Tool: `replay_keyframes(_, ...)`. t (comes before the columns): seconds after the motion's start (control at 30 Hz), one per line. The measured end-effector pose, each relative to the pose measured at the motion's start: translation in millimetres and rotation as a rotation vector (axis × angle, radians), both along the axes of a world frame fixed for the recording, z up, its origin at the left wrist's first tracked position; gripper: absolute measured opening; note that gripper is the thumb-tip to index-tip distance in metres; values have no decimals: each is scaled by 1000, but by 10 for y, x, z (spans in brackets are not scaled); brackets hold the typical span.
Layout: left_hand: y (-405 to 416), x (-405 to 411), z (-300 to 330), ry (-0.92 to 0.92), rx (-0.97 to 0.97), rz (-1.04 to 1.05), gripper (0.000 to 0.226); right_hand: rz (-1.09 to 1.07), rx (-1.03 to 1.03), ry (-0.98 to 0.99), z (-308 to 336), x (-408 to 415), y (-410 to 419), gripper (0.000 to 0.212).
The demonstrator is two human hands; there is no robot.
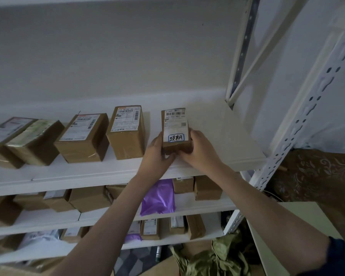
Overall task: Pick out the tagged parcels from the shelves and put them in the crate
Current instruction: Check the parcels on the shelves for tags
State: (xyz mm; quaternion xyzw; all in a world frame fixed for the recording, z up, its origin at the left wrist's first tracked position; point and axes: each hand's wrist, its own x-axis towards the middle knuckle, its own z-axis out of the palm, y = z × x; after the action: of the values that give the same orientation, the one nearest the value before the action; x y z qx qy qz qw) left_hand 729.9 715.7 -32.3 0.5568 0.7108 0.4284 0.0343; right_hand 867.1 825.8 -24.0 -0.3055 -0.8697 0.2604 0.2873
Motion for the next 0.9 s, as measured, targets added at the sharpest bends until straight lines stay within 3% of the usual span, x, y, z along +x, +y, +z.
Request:
replay_keyframes(0.23, -98, 196, 252, 110, 230, -18, 72, 20, 248, 292, 244, 283, -181, 73)
replay_keyframes(0.6, -219, 348, 356, 95, 235, 2, 71, 23, 241, 248, 358, 431, -269, 74)
replay_keyframes(0.9, -827, 251, 364, 98, 263, 145, 73, 186, 205, 297, 355, 181, -676, 70)
